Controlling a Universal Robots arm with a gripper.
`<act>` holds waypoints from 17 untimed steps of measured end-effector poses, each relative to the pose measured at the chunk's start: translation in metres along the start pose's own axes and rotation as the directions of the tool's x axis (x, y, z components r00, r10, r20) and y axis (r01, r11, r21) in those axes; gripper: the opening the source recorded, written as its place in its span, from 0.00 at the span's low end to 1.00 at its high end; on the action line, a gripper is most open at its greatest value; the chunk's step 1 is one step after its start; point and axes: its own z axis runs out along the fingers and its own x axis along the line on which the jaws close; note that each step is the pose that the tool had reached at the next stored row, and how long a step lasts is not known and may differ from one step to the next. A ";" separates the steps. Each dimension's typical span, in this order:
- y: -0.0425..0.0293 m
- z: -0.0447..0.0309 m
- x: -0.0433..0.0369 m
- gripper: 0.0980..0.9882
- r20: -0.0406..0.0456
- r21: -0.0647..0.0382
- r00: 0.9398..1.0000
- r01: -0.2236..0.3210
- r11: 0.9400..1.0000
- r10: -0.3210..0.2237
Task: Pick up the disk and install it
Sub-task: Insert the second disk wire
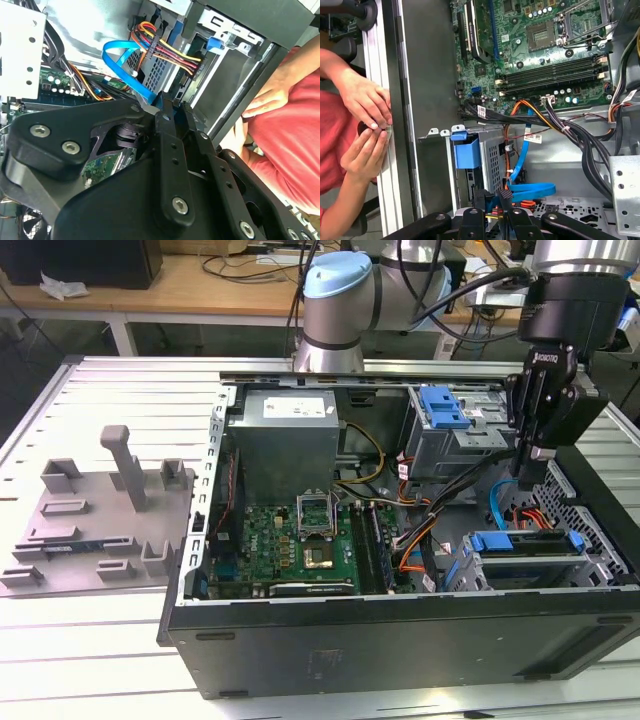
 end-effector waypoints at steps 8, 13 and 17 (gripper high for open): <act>0.0001 0.0014 -0.0007 0.16 0.000 0.002 1.000 0.004 1.000 -0.004; 0.0001 0.0027 -0.0014 0.07 -0.001 0.002 1.000 0.004 1.000 -0.004; -0.0003 0.0044 0.0018 0.07 0.001 0.002 1.000 0.004 1.000 -0.004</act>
